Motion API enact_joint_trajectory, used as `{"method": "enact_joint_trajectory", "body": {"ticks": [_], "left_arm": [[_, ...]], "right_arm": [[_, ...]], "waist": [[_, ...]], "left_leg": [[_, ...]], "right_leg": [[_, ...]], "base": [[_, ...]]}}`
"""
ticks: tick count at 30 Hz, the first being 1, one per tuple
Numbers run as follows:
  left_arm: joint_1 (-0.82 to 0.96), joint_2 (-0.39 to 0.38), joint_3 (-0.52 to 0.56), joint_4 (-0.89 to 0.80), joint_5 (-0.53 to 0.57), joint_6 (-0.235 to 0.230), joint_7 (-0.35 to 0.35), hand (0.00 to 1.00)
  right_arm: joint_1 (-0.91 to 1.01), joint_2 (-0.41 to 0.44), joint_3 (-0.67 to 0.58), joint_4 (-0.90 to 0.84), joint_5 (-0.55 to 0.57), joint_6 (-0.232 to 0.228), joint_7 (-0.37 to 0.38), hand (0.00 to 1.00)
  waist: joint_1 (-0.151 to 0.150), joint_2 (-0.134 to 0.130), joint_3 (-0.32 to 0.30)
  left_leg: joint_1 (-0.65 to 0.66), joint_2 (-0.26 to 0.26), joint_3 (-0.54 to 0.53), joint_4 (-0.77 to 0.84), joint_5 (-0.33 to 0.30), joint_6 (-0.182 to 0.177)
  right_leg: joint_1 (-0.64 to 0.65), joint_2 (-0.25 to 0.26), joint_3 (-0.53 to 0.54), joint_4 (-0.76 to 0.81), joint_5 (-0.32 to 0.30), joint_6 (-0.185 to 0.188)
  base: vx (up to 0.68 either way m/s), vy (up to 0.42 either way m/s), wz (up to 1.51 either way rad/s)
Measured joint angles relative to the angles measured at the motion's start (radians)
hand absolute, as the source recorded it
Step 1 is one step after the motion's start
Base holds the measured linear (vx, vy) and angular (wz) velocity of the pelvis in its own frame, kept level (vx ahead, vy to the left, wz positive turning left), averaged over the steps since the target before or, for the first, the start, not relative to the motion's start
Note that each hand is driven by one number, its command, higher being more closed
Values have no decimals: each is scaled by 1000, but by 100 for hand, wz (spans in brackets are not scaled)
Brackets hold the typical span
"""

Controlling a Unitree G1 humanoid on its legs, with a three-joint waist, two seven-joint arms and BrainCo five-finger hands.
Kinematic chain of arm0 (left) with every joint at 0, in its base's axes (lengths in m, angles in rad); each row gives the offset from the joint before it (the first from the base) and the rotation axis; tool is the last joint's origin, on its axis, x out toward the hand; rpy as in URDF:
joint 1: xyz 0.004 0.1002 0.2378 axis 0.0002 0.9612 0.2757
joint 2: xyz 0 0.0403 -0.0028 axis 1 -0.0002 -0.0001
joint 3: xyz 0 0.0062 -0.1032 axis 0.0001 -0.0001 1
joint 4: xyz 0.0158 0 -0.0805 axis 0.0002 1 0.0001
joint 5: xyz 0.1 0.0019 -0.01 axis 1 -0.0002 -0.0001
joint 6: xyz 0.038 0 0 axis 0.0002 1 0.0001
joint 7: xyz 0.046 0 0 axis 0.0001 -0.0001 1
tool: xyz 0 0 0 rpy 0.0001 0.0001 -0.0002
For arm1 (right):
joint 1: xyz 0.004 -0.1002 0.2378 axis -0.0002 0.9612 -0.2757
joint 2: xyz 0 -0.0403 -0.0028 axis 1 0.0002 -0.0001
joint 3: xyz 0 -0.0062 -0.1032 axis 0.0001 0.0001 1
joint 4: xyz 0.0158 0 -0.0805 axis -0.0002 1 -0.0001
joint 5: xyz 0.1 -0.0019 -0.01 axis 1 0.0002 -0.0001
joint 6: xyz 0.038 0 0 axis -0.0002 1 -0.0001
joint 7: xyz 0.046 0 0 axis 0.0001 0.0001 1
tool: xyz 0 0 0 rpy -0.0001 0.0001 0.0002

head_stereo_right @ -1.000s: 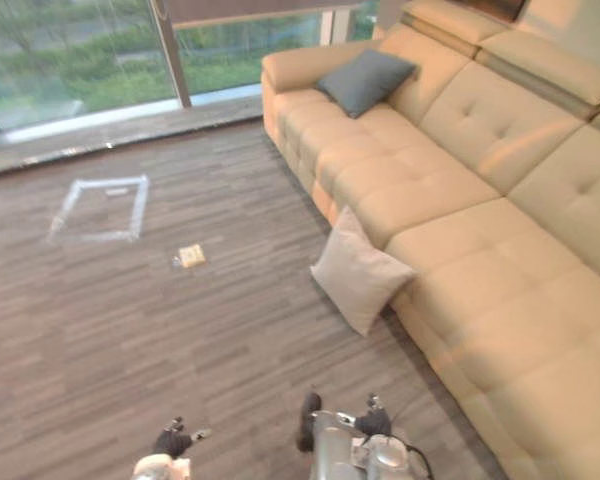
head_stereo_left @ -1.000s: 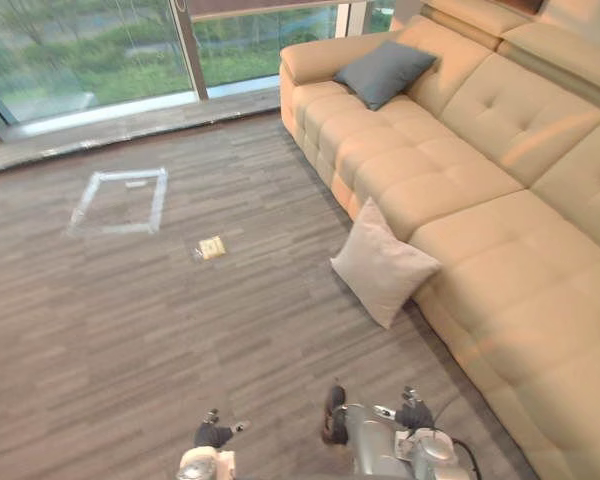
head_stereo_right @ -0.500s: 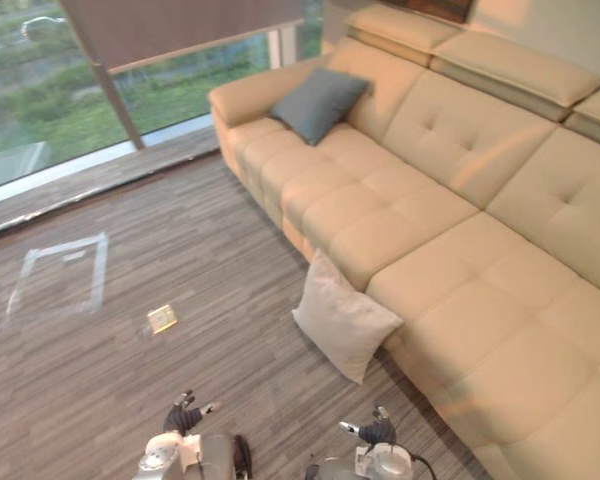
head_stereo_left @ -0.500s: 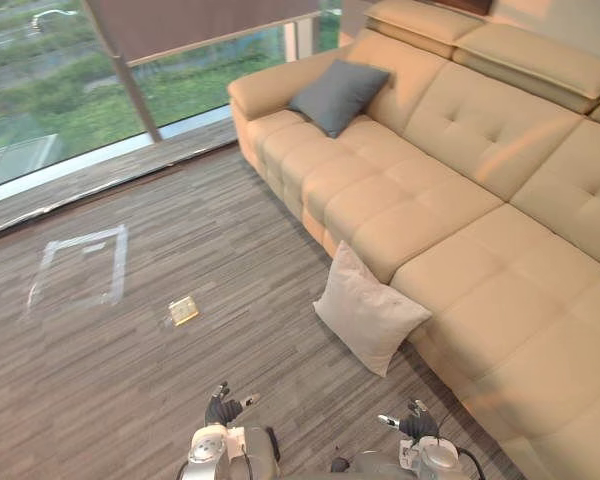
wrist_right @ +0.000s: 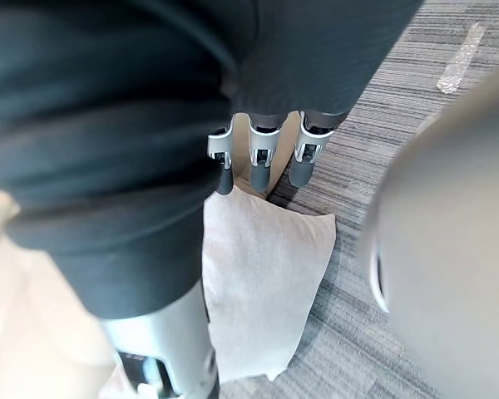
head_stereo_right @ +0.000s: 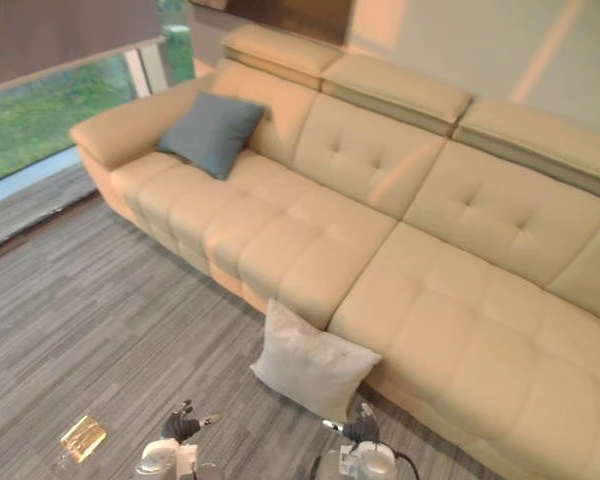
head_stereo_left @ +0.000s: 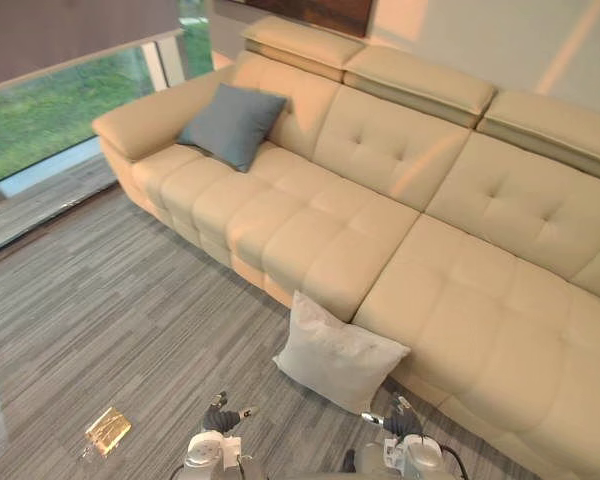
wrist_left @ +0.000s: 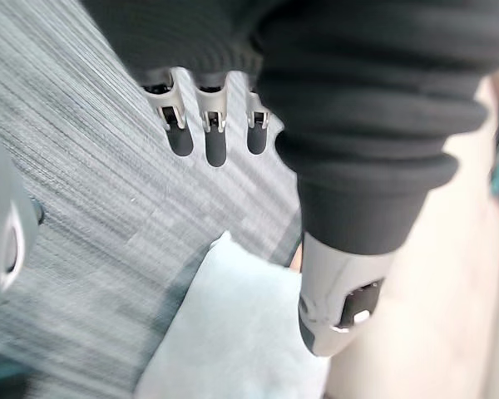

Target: Pick up cushions and gather them together orderly.

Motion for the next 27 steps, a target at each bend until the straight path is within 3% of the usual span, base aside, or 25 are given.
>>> {"method": "enact_joint_trajectory", "body": {"ticks": [1, 2, 3, 5, 8, 9, 10, 14, 15, 16, 18, 21, 27], "left_arm": [[1, 6, -4, 2, 0, 0, -1, 0], [-4, 21, -3, 14, 3, -1, -9, 0], [-2, 4, -2, 28, 8, -3, -11, 0], [2, -22, -7, 38, 14, -3, -15, 0], [-6, -28, 13, 18, 18, -3, -16, 0], [1, -28, 16, -14, 21, -4, -15, 0], [4, -28, 16, -24, 21, -5, -15, 0], [0, -32, 13, -43, 20, -6, -13, 0], [3, -38, 12, -39, 20, -5, -10, 0], [2, -38, 13, -41, 19, -6, -10, 0], [3, -21, 14, -34, 19, -5, -9, 0], [3, -9, 14, -24, 20, -5, -9, 0], [6, -12, 12, -9, 19, -5, -8, 0]], "right_arm": [[0, -1, 0, 3, 0, 0, 0, 0], [11, -11, -1, 9, 0, -1, 0, 0], [12, -43, -4, 16, 0, -2, 2, 0], [19, -68, -22, 30, 6, -2, 2, 0], [27, -51, -49, 25, 2, 0, -3, 0], [39, -46, -48, 16, 2, 1, -6, 0], [42, -44, -50, 10, 2, 1, -7, 0], [42, -35, -51, -2, 3, 2, -15, 0], [47, -36, -51, -3, 3, 2, -18, 0], [47, -36, -52, 0, 3, 3, -18, 0], [69, -22, -54, -2, 2, 8, -17, 0], [89, 8, -73, -2, 2, 9, -17, 0], [99, 7, -96, 4, 3, 9, -18, 0]], "waist": [[-1, -3, -2], [-2, -29, 3], [-1, 26, 3], [-9, 54, 1], [-10, 58, 9], [9, 46, 16], [16, 45, 15], [22, 37, 13], [22, 46, 8], [25, 45, 9], [27, 7, -11], [28, -24, -31], [25, -12, -34]], "left_leg": [[4, -7, -1, 0, 1, -2], [33, -39, -19, 1, -1, -12], [60, -6, -47, 5, -6, -27], [52, 12, -74, 53, -2, -35], [-69, 90, -128, 399, 54, -90], [-125, 129, -175, 546, 13, -101], [-136, 129, -183, 546, 3, -103], [-191, 67, -312, 265, -14, -85], [-175, 39, -404, 111, 45, -70], [-170, 36, -416, 103, 60, -100], [-133, 19, -381, 66, 62, -92], [-104, -6, -340, 38, 65, -82], [-37, -34, -320, -19, 75, -65]], "right_leg": [[3, 10, 0, -45, 47, -19], [22, 21, 23, -134, 168, -92], [51, 49, 28, -143, 168, -92], [72, 70, 31, -168, 141, -81], [147, 96, 35, -203, 112, -86], [215, 115, 54, -231, 101, -97], [229, 118, 61, -237, 99, -95], [245, 123, 129, -251, 91, -72], [241, 137, 161, -244, 84, -55], [241, 139, 172, -237, 79, -47], [245, 117, 205, -235, 76, -19], [251, 94, 234, -236, 77, 2], [287, 70, 254, -255, 79, 23]], "base": [[341, -75, -30], [347, -81, -43], [344, -101, -41], [304, -111, -23], [261, -103, -8], [222, -56, -34], [167, -25, -55], [139, 51, -54], [133, 133, -62], [139, 158, -60], [144, 157, -35], [114, 121, -25], [17, 87, -6]]}}
